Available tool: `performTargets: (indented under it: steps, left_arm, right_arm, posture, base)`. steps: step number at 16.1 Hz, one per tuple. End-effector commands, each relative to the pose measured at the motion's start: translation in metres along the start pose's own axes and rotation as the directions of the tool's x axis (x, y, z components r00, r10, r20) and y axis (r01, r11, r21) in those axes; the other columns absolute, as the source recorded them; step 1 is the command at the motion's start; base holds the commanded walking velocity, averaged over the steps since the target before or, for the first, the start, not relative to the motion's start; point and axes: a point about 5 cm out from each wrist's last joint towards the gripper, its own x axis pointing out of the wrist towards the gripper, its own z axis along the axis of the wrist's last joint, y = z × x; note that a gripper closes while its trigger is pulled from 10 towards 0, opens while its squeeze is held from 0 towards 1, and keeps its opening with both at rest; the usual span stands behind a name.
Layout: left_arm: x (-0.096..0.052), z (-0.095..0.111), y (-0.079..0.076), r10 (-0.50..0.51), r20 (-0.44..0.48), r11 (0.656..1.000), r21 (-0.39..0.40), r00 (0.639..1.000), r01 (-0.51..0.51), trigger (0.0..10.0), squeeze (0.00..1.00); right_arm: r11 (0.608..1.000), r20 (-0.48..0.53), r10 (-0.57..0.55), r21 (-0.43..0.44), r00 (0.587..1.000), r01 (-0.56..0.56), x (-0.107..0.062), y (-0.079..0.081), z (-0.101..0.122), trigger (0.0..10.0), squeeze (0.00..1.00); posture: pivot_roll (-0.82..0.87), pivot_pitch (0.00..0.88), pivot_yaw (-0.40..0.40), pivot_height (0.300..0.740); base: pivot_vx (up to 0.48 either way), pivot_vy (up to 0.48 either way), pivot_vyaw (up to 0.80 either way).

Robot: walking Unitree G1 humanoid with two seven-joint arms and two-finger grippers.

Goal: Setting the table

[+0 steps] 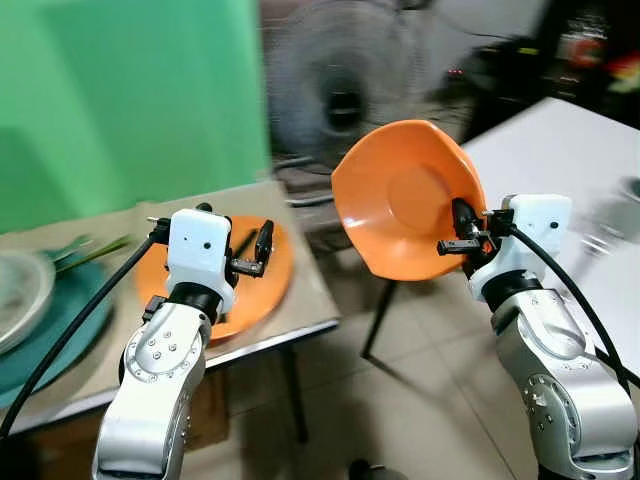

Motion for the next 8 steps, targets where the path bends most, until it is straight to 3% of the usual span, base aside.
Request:
performTargets:
  steps: [1, 8]
  left_arm:
    - [-0.0022, 0.0013, 0.0024, 0.021, -0.004, 1.0, -0.019, 1.0, -0.021, 10.0, 0.0]
    - [-0.0029, 0.0018, 0.0073, 0.065, -0.003, 0.996, -0.062, 0.998, -0.065, 10.0, 0.0]
  right_arm:
    - [1.0, 0.021, 0.013, -0.01, 1.0, -0.012, 0.0012, 0.0021, 0.0044, 10.0, 0.0]
    - [1.0, -0.017, 0.026, -0.012, 1.0, -0.027, 0.0032, 0.0043, 0.0014, 10.0, 0.0]
  posture:
    - [-0.05, 0.0, 0.01, 0.74]
    - [-0.05, 0.0, -0.004, 0.74]
  base:
    - [0.0, 0.0, -0.8]
    - [0.0, 0.0, -0.8]
